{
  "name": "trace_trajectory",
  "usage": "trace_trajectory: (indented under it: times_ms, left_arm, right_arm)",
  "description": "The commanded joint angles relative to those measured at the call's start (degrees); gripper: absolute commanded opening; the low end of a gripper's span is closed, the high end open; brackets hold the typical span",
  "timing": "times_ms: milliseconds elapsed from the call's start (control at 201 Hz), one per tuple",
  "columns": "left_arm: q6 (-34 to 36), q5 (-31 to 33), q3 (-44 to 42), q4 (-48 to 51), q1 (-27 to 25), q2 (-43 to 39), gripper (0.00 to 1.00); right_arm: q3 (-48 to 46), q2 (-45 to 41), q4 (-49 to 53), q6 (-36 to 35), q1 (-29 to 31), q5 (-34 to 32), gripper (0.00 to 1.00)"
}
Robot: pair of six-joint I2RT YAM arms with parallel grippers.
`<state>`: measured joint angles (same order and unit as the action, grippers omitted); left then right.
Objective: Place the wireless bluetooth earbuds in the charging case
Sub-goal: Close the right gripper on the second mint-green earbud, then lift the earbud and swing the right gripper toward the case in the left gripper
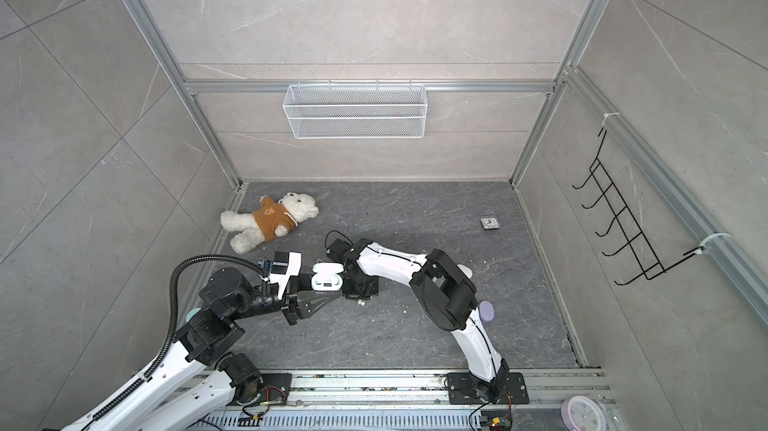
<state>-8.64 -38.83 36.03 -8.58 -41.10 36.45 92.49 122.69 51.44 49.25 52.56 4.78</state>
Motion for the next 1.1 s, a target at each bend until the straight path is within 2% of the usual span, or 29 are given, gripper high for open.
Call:
trace_trajectory:
  times_ms: [0, 358, 911, 1095]
  left_arm:
    - [1.4, 0.6, 0.3, -1.4, 0.3, -0.5, 0.32]
    - [1.3, 0.3, 0.5, -2.3, 0.3, 1.1, 0.32]
    - [-0.3, -2.9, 2.3, -9.2, 0.4, 10.3, 0.32]
    - [-1.6, -4.1, 3.0, -12.4, 0.3, 14.2, 0.32]
  right_arm:
    - [-0.2, 1.0, 1.4, -0.3, 0.4, 0.1, 0.13]
    - [-6.1, -5.7, -1.4, 1.8, -0.6, -1.0, 0.12]
    - [-22.7, -27.6, -5.0, 6.5, -6.4, 0.9, 0.11]
    - [-27.1, -28.6, -5.3, 5.9, -7.3, 0.8, 0.11]
